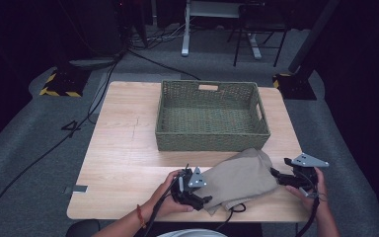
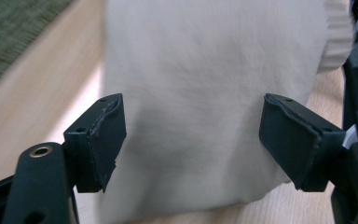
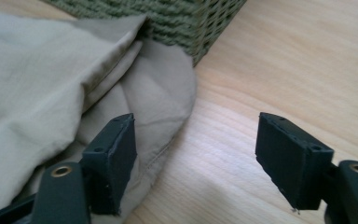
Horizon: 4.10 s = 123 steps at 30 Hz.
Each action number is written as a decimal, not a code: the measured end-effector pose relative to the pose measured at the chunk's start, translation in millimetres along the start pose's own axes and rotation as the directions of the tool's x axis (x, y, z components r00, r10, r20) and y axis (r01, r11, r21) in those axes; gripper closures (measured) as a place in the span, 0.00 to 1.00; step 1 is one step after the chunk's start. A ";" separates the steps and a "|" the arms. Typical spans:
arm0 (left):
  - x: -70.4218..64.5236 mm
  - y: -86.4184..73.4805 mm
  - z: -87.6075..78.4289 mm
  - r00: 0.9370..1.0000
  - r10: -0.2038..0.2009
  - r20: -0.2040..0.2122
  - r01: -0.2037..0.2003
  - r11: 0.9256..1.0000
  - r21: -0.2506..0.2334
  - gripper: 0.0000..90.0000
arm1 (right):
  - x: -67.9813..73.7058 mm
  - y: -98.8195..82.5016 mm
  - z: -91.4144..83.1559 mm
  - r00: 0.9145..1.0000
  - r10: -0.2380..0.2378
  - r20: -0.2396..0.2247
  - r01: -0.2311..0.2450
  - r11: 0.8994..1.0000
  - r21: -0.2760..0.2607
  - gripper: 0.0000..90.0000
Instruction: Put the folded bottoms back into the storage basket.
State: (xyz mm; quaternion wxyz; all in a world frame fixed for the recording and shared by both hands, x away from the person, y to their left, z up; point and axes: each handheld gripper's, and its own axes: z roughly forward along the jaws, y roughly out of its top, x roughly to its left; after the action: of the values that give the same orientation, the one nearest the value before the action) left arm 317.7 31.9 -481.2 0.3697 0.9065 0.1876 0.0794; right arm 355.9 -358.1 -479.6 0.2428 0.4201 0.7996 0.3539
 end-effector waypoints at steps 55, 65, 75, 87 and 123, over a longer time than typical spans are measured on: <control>42.7 -41.5 -17.8 0.996 -0.075 -0.046 0.079 0.994 0.080 0.17 | 69.8 40.7 50.9 0.971 -0.010 -0.239 0.021 0.999 0.042 0.13; 52.7 -42.9 -17.3 0.997 -0.068 -0.045 0.071 0.995 0.069 0.17 | 61.8 43.6 72.6 0.965 0.031 -0.262 0.006 0.990 0.141 0.00; 62.5 -51.4 -39.8 0.990 -0.113 -0.082 0.117 0.992 0.049 0.17 | 63.4 47.3 77.4 0.966 0.002 -0.258 0.037 0.989 0.147 0.00; 74.7 -50.8 -19.5 0.989 -0.124 -0.081 0.131 0.988 0.080 0.00 | 66.3 54.3 83.5 0.967 0.002 -0.256 0.041 0.986 0.162 0.00; 68.9 -49.3 -14.3 0.996 -0.081 -0.040 0.083 0.995 0.050 0.00 | 49.1 41.8 76.6 0.965 0.028 -0.260 0.003 0.993 0.120 0.00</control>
State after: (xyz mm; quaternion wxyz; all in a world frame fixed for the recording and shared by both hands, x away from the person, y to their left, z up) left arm 363.0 100.9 -505.1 0.3454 0.9056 0.2337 0.0766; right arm 403.4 -272.4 -500.3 0.1076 0.3887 0.8417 0.3590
